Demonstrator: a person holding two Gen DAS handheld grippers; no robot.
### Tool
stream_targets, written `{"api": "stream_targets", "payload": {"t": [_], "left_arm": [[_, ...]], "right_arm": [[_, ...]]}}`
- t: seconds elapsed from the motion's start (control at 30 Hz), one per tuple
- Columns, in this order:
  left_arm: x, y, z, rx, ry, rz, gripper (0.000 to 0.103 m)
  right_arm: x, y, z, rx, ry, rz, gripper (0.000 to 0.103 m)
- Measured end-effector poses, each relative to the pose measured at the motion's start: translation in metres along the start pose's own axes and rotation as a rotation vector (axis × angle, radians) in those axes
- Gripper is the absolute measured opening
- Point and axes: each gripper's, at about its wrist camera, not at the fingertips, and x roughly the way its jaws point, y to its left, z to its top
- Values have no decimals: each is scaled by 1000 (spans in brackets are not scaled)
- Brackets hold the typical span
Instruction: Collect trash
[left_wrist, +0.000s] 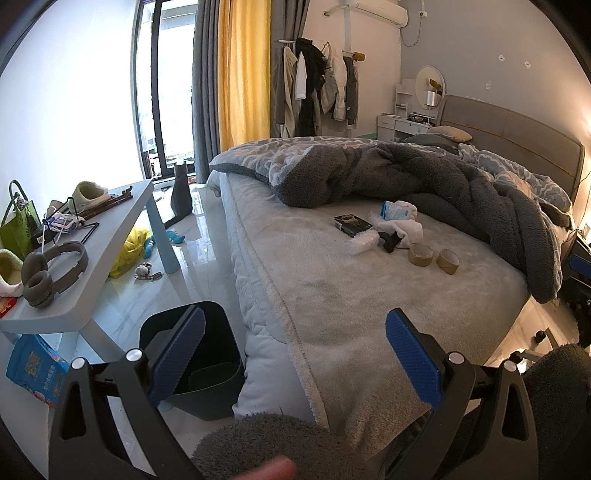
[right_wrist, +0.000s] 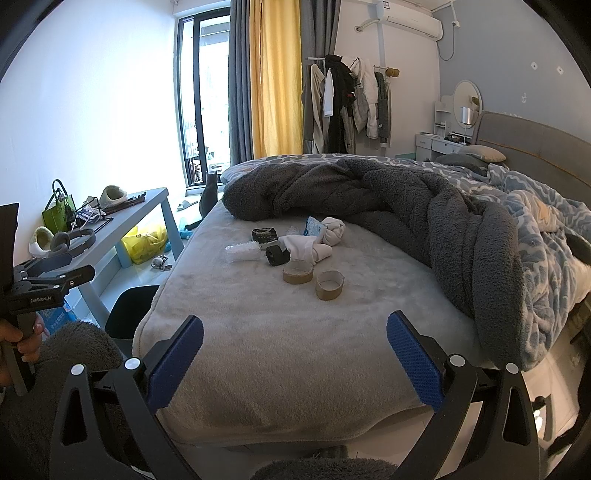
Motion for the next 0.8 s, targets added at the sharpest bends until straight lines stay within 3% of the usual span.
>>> {"api": "stream_targets", "payload": {"t": [0.4, 0.63, 0.8], "left_arm": [[-3, -1, 8, 60, -8, -10, 100], [21, -3, 17, 68, 26, -34, 99], [39, -4, 21, 57, 37, -103, 98]], "right_arm": [[5, 8, 13, -17, 15, 4, 100], [41, 10, 18, -29, 68, 19, 100], [79, 3, 18, -25, 129, 1, 100]]}}
